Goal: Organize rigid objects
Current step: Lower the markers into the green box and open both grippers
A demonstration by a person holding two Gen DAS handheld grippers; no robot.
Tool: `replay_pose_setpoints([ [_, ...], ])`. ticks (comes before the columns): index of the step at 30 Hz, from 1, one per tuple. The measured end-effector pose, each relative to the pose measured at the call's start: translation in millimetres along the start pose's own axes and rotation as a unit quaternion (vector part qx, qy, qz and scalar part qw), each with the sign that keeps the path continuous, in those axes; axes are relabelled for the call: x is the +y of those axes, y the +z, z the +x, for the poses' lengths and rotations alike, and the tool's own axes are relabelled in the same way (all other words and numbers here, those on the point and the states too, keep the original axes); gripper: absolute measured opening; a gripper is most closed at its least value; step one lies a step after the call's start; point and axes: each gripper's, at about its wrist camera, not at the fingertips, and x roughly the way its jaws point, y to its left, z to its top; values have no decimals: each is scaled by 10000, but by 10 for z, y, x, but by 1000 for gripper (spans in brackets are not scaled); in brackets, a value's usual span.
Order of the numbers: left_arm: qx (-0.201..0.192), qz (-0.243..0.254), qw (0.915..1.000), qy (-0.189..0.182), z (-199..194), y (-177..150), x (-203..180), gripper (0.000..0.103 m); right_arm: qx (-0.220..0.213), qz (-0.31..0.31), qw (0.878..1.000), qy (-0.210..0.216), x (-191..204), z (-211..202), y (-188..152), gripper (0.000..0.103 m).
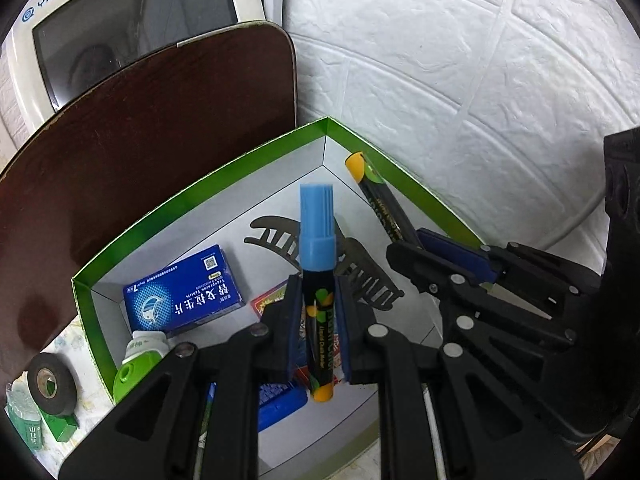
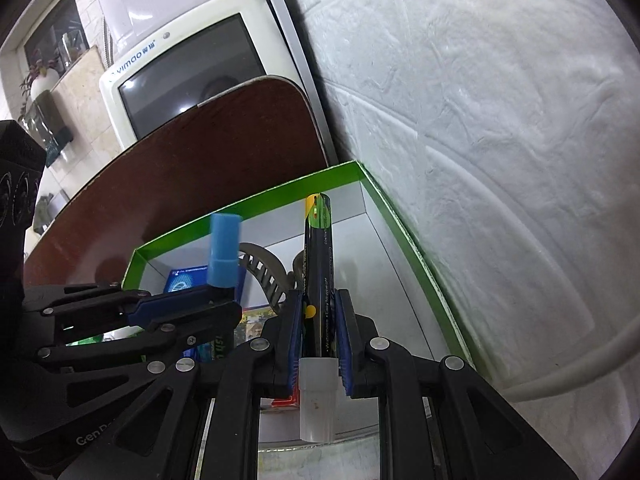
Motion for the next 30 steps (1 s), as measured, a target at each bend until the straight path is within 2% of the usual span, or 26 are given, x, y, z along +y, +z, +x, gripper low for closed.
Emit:
replay_pose_setpoints([
  [5, -39, 23, 10000, 24, -26, 0, 8, 20, 41, 51, 10000, -2, -10, 17, -2, 17],
  [13, -158, -89, 9998, 68, -207, -56, 134, 21, -20, 87, 10000, -20, 34, -74, 13, 17],
  [21, -361, -220, 9989, 199, -560, -230, 302, 25, -80, -33, 9999, 78, 244, -221, -7, 17],
  [30, -654, -590, 9942, 616, -1000, -538, 847, 34, -80, -411, 9986, 330, 719, -323, -50, 17],
])
